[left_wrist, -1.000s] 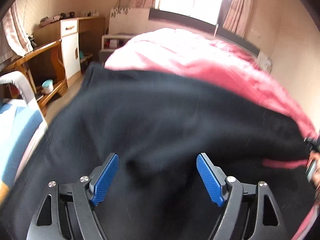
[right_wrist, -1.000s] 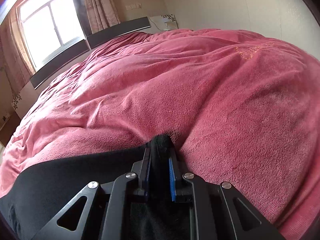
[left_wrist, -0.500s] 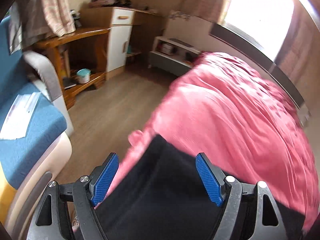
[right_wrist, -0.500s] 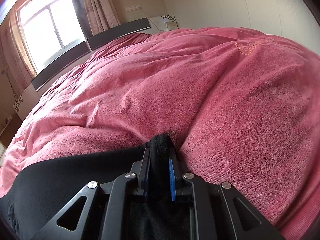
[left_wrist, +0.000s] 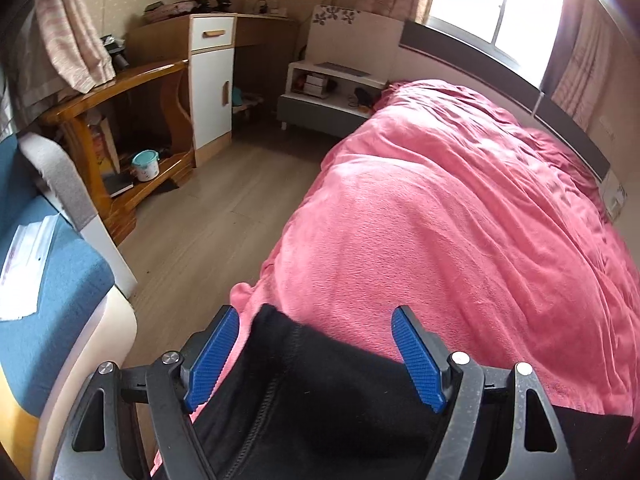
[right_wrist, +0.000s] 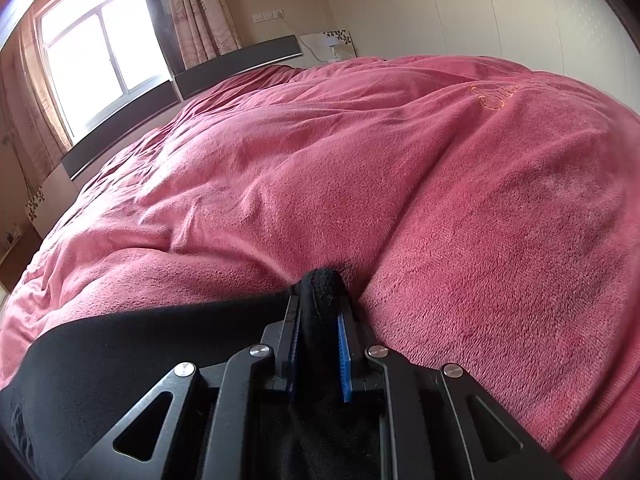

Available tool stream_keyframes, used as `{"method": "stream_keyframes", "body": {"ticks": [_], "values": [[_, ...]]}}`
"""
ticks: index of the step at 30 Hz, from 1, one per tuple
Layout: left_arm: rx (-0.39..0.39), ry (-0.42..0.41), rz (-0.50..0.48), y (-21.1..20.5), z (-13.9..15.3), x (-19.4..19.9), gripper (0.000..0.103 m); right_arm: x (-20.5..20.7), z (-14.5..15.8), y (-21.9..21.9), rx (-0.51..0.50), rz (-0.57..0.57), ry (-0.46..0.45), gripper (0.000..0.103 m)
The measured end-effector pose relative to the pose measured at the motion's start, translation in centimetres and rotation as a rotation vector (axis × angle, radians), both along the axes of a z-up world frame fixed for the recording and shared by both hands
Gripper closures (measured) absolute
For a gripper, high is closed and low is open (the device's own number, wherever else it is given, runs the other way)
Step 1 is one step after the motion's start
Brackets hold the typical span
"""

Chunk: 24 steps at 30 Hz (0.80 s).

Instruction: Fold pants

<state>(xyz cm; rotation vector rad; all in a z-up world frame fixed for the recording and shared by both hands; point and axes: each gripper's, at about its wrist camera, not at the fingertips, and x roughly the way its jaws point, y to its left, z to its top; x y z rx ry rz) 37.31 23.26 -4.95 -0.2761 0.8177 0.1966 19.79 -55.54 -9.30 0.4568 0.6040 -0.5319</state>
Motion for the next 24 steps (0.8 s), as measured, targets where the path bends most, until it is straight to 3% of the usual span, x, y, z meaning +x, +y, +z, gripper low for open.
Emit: {"method": "stream_keyframes", "body": {"ticks": [6,9,10,11,16,20,24], "values": [[0.001,0.019,-0.017,-0.9,-0.1,0.5,0.031,0.1,0.0,0.1,-0.002,-0.001,0.001,0.088],[-0.005,0.083,-0.01,-0.6,-0.7,0.9,0.059,0.1,0.0,0.1,-0.002,0.0,0.001,0.088],[-0.005,0.107,-0.008,-0.5,-1.0,1.0,0.08,0.1,0.0,0.1,-0.003,0.0,0.001,0.088],[-0.01,0.141,-0.008,-0.2,-1.4,1.1,0.089,0.1,0.0,0.1,-0.003,0.0,0.001,0.088],[-0.027,0.1,-0.035,0.4,-0.2,-0.1,0.094,0.6,0.0,-0.2,0.003,0.001,0.027,0.088],[-0.047,0.056,-0.051,1.3,2.0,-1.7,0.095,1.8,1.7,-0.6,0.019,0.01,0.1,0.089],[-0.067,0.011,-0.065,2.1,4.2,-3.7,0.095,1.2,4.4,-1.1,0.071,0.0,0.051,0.091]]}}
